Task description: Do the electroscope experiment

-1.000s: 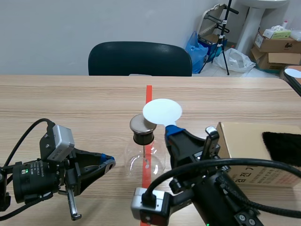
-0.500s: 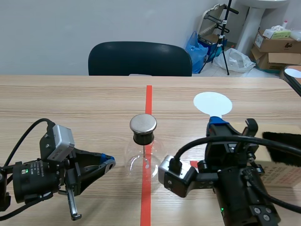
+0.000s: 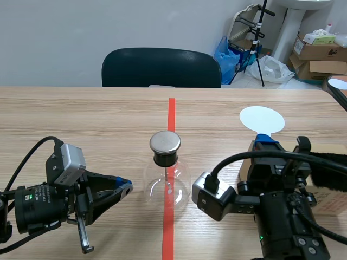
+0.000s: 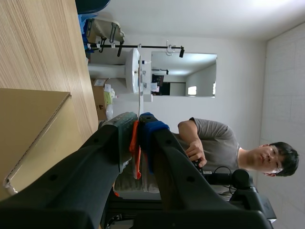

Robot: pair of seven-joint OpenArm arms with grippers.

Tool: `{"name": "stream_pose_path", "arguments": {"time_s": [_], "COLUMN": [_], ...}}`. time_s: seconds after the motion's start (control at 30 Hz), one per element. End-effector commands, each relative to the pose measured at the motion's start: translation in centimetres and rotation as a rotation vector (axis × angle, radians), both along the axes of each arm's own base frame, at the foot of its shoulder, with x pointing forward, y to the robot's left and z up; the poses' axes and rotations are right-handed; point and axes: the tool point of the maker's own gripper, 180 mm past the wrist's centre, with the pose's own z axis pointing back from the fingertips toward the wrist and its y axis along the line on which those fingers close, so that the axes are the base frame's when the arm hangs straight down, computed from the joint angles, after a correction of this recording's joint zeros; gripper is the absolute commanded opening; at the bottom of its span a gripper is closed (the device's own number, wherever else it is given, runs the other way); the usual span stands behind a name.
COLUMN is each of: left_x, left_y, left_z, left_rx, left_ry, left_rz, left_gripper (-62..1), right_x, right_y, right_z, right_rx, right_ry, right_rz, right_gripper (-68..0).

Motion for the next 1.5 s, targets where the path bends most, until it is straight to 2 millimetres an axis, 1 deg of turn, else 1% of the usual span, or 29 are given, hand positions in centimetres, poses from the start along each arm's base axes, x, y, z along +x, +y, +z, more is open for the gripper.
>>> {"name": "stream_pose_path", "arguments": {"time_s": [0.0, 0.2, 0.33, 0.6, 0.8, 1.0, 1.47], "left_x": [0.4, 0.4, 0.4, 0.4, 0.4, 0.4, 0.4], "left_y": [-0.2, -0.2, -0.2, -0.2, -0.2, -0.1, -0.1], "left_z": [0.8, 0.8, 0.8, 0.8, 0.8, 0.7, 0.7], "left_rx": [-0.027, -0.027, -0.027, -0.027, -0.027, -0.024, -0.024], "left_ry": [-0.019, -0.019, -0.019, -0.018, -0.018, -0.017, -0.017], "left_rz": [0.005, 0.005, 0.005, 0.005, 0.005, 0.005, 0.005], "left_gripper": [-57.9, -58.0, -57.9, -58.0, -57.9, -57.9, -58.0], "right_x": [0.5, 0.3, -0.2, -1.7, -2.9, -3.6, -3.7], "right_y": [0.2, 2.2, 4.1, 7.9, 9.8, 10.7, 10.8], "right_z": [1.2, 1.2, 1.1, 0.9, 0.8, 0.7, 0.7], "right_rx": [0.005, -0.002, -0.008, -0.022, -0.029, -0.033, -0.034], "right_ry": [-0.043, -0.040, -0.037, -0.032, -0.028, -0.026, -0.026], "right_rz": [0.018, 0.134, 0.239, 0.465, 0.591, 0.657, 0.663], "right_gripper": [-66.5, -66.5, -66.5, -66.5, -66.5, -66.5, -66.5]}}
